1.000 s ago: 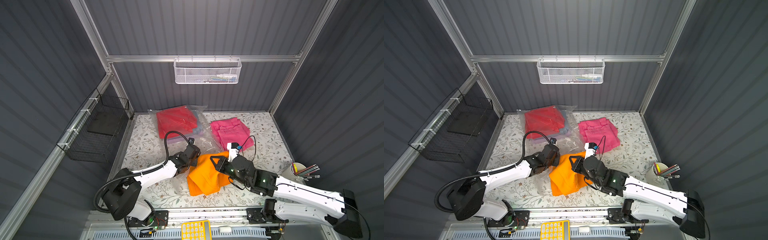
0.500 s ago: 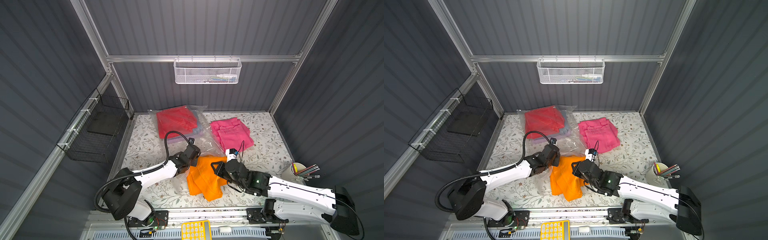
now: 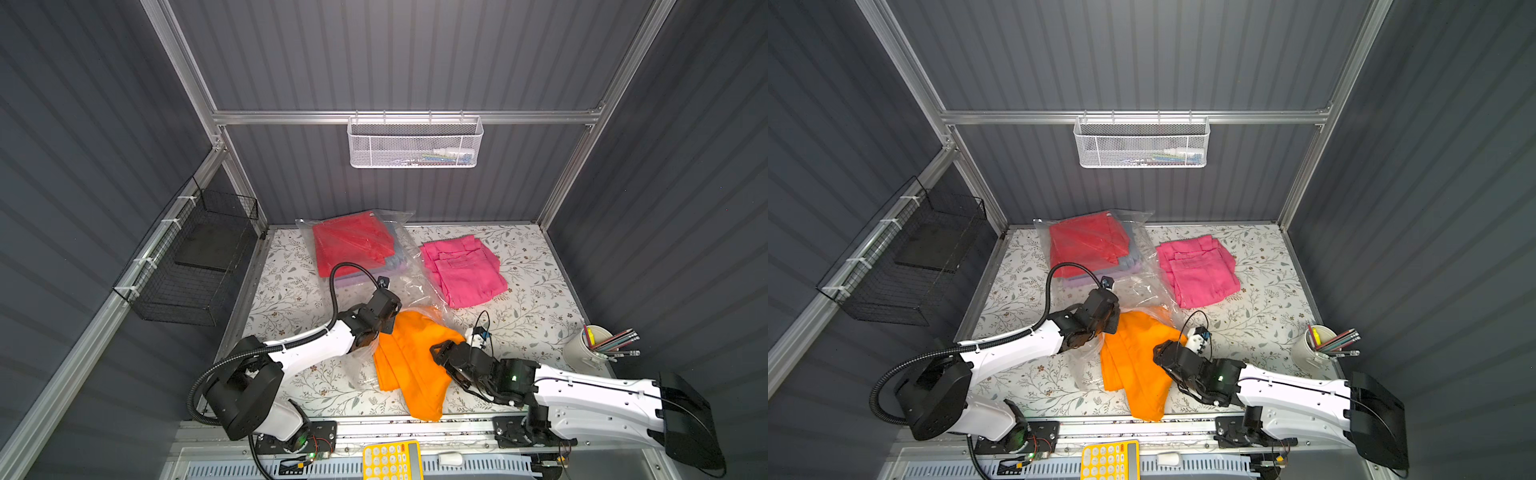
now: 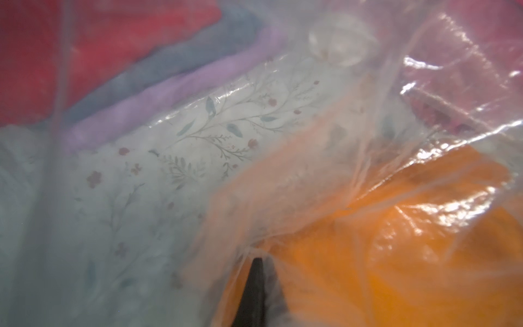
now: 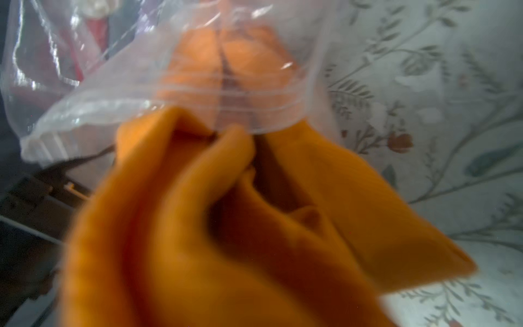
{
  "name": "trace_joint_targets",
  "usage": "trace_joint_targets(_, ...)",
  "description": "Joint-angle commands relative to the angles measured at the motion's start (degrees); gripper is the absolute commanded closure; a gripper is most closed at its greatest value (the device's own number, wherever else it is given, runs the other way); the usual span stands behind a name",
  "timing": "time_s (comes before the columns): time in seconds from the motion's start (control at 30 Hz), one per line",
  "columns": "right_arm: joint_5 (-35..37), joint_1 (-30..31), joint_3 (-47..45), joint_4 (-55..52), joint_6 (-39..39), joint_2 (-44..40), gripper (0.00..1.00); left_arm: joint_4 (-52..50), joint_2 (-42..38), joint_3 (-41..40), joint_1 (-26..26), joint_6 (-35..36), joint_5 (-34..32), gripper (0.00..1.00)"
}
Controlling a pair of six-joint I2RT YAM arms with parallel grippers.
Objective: Take the trousers out of the vacuum bag
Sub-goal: Take out the trousers from the vacuum bag.
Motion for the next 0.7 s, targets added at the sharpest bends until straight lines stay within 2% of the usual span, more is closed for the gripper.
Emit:
trace_joint_targets(0.0, 1.9, 1.1, -1.2, -5.3, 7.3, -1.5, 0.14, -0.7, -1.5, 1.7, 0.4, 1.1, 1.1, 1.00)
trace_joint_targets(0.13, 2.1, 2.2, -1.6, -6.8, 10.1, -1.6, 0.07, -1.0, -1.6, 1.9, 0.4, 1.1, 1.4, 1.00)
trace_joint_targets(0.37, 1.1, 3.1, -2.2, -6.2, 12.1, -0.9, 0.03, -1.9, -3.3, 1.6, 0.4, 1.3, 1.4, 1.00)
trace_joint_targets(0.5, 4.3, 3.5, -5.4, 3.2, 10.0, -0.4, 0.03, -2.0, -4.3, 1.0, 0.4, 1.3, 1.1, 1.00)
trace_joint_targets(0.67, 8.3, 3.5, -6.6, 12.8, 7.2, 4.2, 0.06, -2.3, -5.0, 0.9, 0.4, 0.8, 1.0, 1.00)
